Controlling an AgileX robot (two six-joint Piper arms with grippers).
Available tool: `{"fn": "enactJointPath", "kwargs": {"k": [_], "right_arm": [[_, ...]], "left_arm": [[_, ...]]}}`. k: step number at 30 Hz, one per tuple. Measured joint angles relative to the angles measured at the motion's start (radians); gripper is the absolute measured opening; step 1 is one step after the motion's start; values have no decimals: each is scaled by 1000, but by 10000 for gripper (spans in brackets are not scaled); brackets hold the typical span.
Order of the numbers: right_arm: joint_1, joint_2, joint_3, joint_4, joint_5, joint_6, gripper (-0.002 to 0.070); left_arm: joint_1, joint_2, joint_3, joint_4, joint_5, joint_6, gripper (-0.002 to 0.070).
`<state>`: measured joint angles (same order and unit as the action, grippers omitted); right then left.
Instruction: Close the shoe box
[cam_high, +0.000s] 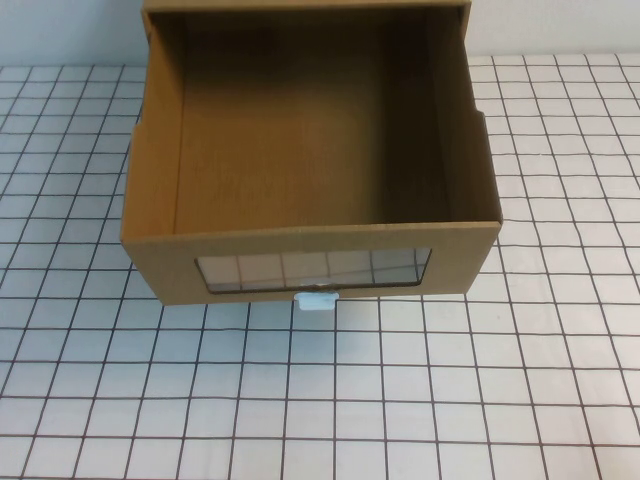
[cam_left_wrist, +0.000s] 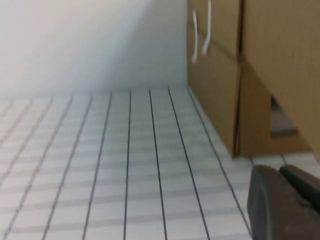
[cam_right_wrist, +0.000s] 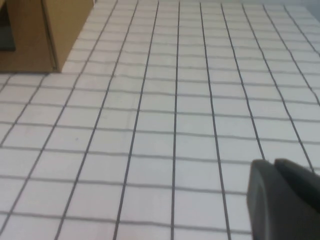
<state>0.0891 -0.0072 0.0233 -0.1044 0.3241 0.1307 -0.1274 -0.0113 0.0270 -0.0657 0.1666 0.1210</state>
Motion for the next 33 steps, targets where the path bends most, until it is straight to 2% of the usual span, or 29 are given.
{"fn": "enactJointPath", "kwargs": {"k": [5,11,16,19,22,27,30,33], "right_arm": [[0,0,0,0,-209,0,-13],[0,0,0,-4,-697,0,-13],[0,-2,0,-8,-1030,0,-14],[0,-5,0,-9,-1150,0,-13],[0,-7,0,3,-1236,-9,-13],[0,-7,-41,21,-1289,-9,-13],[0,-7,-146,28,-1272,12,-13],[0,-7,-284,30,-1176,29,-13]], "left_arm": [[0,0,0,-2,-301,0,-5],[0,0,0,-4,-637,-2,-5],[0,0,0,-5,-726,-2,-5],[0,0,0,-13,-754,-2,-5],[0,0,0,-21,-839,-8,-5],[0,-2,-16,-59,-1021,-121,-6],[0,-2,-112,-72,-1035,-141,-6],[0,-4,-248,-72,-980,-145,-6]]}}
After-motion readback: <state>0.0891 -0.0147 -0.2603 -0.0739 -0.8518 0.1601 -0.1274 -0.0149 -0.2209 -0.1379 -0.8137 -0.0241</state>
